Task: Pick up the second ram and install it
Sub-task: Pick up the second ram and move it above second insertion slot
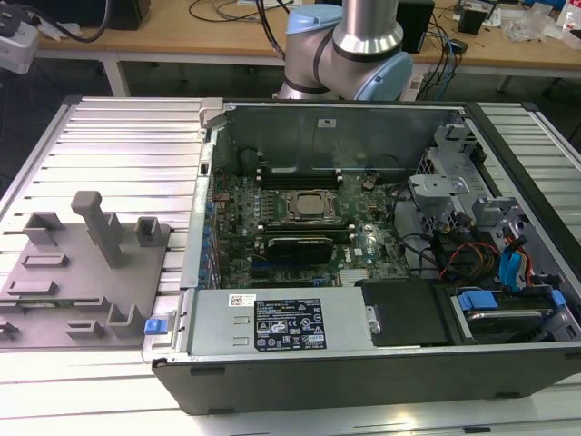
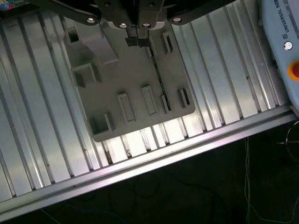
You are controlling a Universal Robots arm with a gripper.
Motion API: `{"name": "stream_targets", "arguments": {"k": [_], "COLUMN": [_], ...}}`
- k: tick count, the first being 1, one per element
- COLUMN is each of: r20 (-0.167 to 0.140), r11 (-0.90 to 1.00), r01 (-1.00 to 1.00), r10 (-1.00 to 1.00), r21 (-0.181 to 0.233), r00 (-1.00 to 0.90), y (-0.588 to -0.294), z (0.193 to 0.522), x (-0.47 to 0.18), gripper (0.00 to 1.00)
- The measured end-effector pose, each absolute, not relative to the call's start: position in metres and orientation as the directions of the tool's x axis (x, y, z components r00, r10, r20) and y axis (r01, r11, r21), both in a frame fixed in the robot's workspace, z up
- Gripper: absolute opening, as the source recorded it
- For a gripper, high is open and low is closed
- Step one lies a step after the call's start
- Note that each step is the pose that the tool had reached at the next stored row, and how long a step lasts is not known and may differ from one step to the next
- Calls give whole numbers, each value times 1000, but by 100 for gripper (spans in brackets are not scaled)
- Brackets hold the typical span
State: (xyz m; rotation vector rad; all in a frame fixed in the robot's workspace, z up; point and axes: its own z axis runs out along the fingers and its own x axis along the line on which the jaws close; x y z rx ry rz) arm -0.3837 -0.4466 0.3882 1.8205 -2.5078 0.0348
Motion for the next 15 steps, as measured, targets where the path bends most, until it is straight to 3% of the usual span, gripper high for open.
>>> {"name": "stream_targets", "arguments": {"k": [15], "r20": [64], "r11": [206], "r01": [-978], "r10": [-977], "r21": [2], "r00": [-206], "y": [-447], "z": [388], "x": [-384], "gripper": [11]}}
